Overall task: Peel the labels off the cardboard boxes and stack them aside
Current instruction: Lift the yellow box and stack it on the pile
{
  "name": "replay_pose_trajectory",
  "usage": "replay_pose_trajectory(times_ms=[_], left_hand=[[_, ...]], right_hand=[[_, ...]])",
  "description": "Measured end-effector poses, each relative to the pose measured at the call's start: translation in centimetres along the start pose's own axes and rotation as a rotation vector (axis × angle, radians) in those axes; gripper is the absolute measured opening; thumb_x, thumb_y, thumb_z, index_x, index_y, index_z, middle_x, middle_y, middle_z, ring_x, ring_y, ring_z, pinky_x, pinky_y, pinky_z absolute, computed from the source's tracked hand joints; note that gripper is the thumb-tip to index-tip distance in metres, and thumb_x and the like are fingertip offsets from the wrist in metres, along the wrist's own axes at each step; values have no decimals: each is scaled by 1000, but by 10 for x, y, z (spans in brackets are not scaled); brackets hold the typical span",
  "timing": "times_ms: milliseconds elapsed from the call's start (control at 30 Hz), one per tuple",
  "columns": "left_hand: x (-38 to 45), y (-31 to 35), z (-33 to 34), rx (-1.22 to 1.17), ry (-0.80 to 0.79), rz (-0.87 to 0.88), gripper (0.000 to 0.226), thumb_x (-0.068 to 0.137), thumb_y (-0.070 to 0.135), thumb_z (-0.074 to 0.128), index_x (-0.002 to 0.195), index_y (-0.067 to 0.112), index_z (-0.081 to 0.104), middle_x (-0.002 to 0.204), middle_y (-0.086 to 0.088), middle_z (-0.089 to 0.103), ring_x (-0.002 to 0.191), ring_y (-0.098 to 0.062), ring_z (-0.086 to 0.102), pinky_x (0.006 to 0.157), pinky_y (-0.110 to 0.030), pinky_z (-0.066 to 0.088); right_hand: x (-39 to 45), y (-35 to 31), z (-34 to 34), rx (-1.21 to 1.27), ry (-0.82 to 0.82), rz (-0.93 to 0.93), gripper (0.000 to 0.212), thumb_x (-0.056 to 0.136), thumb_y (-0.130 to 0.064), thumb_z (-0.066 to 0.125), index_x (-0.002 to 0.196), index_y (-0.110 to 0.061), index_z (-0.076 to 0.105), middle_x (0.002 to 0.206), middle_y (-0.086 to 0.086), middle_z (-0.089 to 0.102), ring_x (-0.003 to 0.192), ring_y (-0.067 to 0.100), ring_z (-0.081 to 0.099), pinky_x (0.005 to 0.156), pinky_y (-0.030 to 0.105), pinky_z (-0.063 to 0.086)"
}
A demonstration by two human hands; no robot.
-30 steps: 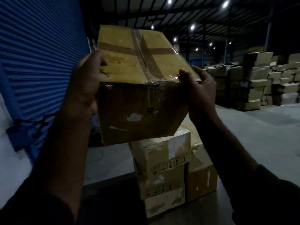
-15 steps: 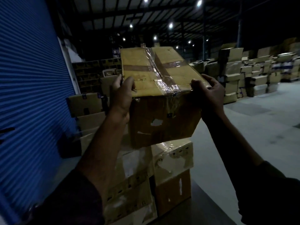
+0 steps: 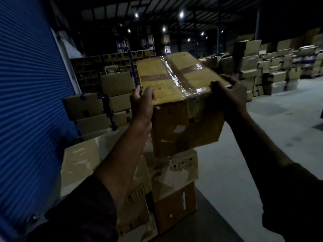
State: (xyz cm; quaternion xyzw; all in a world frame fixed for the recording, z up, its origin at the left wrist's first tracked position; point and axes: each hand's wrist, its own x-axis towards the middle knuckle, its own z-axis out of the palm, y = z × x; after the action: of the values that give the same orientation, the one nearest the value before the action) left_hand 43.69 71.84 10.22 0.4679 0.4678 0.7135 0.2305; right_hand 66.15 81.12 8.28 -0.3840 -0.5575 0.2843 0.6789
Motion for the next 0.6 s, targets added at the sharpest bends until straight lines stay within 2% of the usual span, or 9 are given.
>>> replay_pose_trajectory(times_ms=[133, 200, 267, 333, 400, 433, 500, 533, 600], left_hand=[[5, -33, -21, 4, 94, -115, 19, 62, 38, 56, 74, 24, 60, 81, -6, 61, 78, -23, 57, 66, -39, 47], [3, -40, -31, 12, 159, -173, 38, 60, 42, 56, 89, 20, 64, 91, -14, 64, 82, -25, 60, 66, -39, 48], [2, -50, -43, 32, 209, -238, 69, 60, 46, 57, 120, 12, 60, 109, -19, 65, 94, -31, 63, 68, -37, 51], [5, -59, -58, 9, 210, -272, 65, 65, 46, 57, 123, 16, 59, 108, -14, 66, 101, -35, 65, 75, -44, 57], [8, -65, -74, 22, 184, -242, 61, 69, 58, 58, 120, 24, 62, 111, -10, 70, 105, -33, 67, 89, -55, 56], [3, -64, -80, 65, 174, -214, 68, 71, 67, 57, 125, 26, 61, 118, -7, 69, 109, -29, 66, 95, -53, 54], [-16, -66, -91, 252, 171, -111, 78, 83, 76, 46, 142, 25, 51, 141, -2, 57, 127, -22, 54, 106, -36, 44], [-29, -73, -98, 387, 202, -53, 73, 91, 72, 39, 145, 23, 47, 146, 0, 51, 132, -19, 48, 103, -28, 38], [-62, -81, -109, 648, 254, 92, 64, 97, 68, 29, 133, 22, 56, 134, -2, 57, 122, -19, 53, 93, -28, 41]], right_hand=[[0, 27, 28, -40, -91, 68, 69, 63, -57, 76, 120, -19, 67, 111, 4, 70, 98, 17, 68, 85, 42, 58], [-3, 41, 46, -26, -137, 102, 68, 62, -59, 74, 116, -19, 69, 107, 1, 72, 96, 15, 69, 86, 43, 58], [-9, 49, 63, -38, -182, 102, 60, 69, -59, 72, 115, -19, 70, 105, 0, 72, 96, 13, 68, 87, 42, 57], [-12, 49, 78, -33, -210, 89, 61, 73, -66, 69, 114, -20, 70, 105, -2, 72, 97, 11, 67, 88, 40, 57], [-13, 45, 86, -17, -218, 90, 62, 73, -72, 64, 111, -23, 69, 104, -5, 70, 98, 10, 65, 87, 38, 57], [-15, 43, 89, 0, -233, 93, 59, 75, -71, 64, 111, -25, 67, 105, -6, 69, 98, 10, 65, 86, 35, 57], [-22, 44, 92, 42, -256, 84, 65, 78, -65, 65, 125, -21, 59, 115, -3, 64, 102, 7, 62, 82, 26, 56], [-28, 46, 92, 48, -248, 60, 72, 79, -62, 67, 134, -19, 52, 123, -2, 61, 106, 6, 60, 83, 23, 54], [-44, 51, 94, 16, -211, -16, 78, 80, -57, 69, 142, -19, 43, 135, -5, 53, 116, 5, 52, 87, 15, 48]])
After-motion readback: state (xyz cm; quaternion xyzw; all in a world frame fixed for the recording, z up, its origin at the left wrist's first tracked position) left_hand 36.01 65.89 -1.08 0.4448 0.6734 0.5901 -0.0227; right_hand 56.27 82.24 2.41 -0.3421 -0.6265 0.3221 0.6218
